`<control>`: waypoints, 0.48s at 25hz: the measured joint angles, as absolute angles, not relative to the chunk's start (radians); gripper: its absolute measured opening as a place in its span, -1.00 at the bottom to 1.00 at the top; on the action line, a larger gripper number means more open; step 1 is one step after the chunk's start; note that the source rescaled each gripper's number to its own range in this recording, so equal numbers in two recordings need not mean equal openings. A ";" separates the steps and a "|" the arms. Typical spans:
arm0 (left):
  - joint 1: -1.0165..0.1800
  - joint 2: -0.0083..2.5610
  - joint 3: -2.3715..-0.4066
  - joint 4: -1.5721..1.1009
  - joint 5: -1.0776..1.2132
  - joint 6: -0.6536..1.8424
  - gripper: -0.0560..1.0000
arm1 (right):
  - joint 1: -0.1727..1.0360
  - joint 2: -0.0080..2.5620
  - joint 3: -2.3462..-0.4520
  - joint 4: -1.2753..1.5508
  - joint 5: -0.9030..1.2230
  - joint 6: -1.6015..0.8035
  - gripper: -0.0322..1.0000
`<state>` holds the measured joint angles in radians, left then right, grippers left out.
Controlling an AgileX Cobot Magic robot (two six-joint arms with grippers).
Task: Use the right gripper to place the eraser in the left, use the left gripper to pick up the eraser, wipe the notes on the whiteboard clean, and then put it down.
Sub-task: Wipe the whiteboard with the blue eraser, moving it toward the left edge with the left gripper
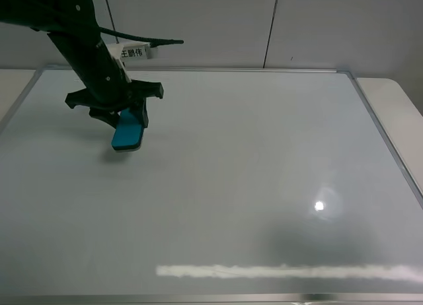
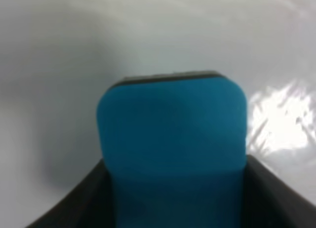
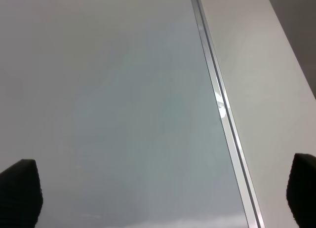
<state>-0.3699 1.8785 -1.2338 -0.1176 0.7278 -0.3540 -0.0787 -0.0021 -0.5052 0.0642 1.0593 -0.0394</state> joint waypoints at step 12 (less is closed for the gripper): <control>-0.391 1.875 -1.104 -0.117 0.617 -0.403 -0.85 | -0.079 -0.002 -0.505 0.064 1.059 -0.039 1.00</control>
<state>-0.3911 1.8746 -1.1036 -0.1174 0.6172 -0.4032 -0.0787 -0.0021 -0.5052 0.0642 1.0593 -0.0394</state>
